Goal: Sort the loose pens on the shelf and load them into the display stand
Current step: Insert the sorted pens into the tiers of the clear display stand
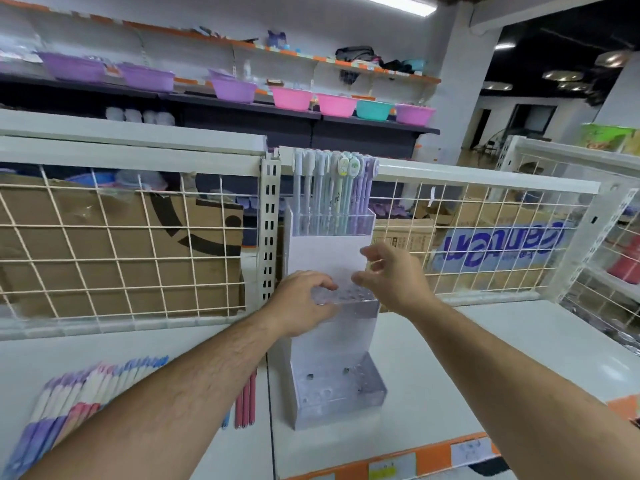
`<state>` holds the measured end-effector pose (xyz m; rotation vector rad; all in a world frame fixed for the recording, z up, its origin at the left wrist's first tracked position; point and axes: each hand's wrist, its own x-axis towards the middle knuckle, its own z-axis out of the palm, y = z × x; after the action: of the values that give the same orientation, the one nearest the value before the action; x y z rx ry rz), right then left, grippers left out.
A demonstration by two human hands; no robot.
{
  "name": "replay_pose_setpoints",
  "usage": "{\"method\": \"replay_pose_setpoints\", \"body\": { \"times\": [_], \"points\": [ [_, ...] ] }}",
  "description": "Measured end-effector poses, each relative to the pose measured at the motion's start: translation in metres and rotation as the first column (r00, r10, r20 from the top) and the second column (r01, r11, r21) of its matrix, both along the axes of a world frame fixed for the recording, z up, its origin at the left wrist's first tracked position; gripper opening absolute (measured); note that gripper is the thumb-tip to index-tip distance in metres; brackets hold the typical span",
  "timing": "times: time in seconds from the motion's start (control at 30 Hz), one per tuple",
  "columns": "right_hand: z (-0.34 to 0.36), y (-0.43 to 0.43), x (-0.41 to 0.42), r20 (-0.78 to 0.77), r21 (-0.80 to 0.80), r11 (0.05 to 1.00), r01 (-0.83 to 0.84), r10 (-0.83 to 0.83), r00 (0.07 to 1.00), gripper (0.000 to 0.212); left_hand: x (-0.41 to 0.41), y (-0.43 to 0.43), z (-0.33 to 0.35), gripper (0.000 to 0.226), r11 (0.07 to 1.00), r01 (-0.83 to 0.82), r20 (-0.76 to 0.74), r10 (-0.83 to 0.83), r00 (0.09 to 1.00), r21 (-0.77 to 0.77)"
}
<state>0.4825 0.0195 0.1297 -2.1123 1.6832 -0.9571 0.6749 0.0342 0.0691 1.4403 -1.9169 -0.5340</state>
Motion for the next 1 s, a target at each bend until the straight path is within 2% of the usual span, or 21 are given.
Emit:
{"method": "replay_pose_setpoints", "body": {
  "times": [0.3, 0.7, 0.87, 1.0],
  "points": [
    [-0.022, 0.048, 0.005, -0.111, 0.044, 0.984, -0.171, 0.175, 0.978, 0.058, 0.021, 0.073, -0.013, 0.066, 0.994, -0.100, -0.001, 0.101, 0.995, 0.037],
    [-0.071, 0.117, 0.084, -0.074, 0.167, 0.897, -0.409, 0.426, 0.902, 0.058, 0.088, 0.182, -0.046, 0.054, 0.934, -0.317, -0.018, 0.324, 0.946, 0.162],
    [-0.092, 0.139, 0.138, -0.098, 0.208, 0.876, -0.434, 0.460, 0.882, 0.054, 0.140, 0.210, -0.064, 0.054, 0.917, -0.357, -0.030, 0.368, 0.930, 0.180],
    [-0.113, 0.153, 0.193, -0.119, 0.229, 0.871, -0.436, 0.469, 0.875, 0.058, 0.197, 0.230, -0.081, 0.045, 0.898, -0.389, -0.058, 0.409, 0.911, 0.206]
  ]
}}
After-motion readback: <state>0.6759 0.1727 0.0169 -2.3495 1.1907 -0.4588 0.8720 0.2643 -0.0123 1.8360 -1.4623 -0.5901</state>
